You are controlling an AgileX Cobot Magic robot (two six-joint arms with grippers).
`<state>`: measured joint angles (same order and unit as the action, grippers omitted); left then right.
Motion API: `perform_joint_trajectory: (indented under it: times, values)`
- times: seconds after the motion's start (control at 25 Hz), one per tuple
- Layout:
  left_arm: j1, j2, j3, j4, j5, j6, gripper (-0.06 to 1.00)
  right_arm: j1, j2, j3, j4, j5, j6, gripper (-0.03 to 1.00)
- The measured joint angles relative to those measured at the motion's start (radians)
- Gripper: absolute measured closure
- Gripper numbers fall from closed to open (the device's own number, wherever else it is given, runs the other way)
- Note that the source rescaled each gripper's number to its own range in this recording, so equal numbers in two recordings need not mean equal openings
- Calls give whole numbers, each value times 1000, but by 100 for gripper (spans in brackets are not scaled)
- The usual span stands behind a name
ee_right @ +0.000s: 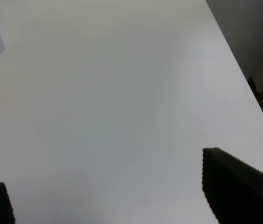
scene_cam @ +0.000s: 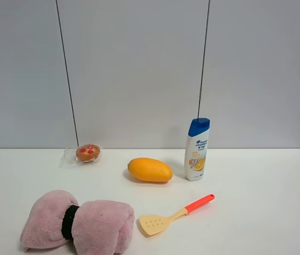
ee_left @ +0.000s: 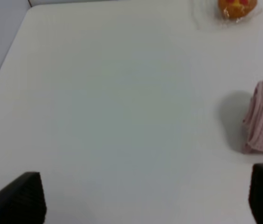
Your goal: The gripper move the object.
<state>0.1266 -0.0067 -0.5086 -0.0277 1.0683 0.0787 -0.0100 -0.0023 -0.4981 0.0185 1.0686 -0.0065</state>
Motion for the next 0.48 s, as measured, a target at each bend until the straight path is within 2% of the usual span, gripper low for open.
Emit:
perform_joint_trajectory:
  times: [0.16,0.48]
  values:
    - [0,0,0,38,-10,-57,17,0,0,0,0,0,0,-3]
    - [0,0,0,39,-10,-60,18,0,0,0,0,0,0,-3]
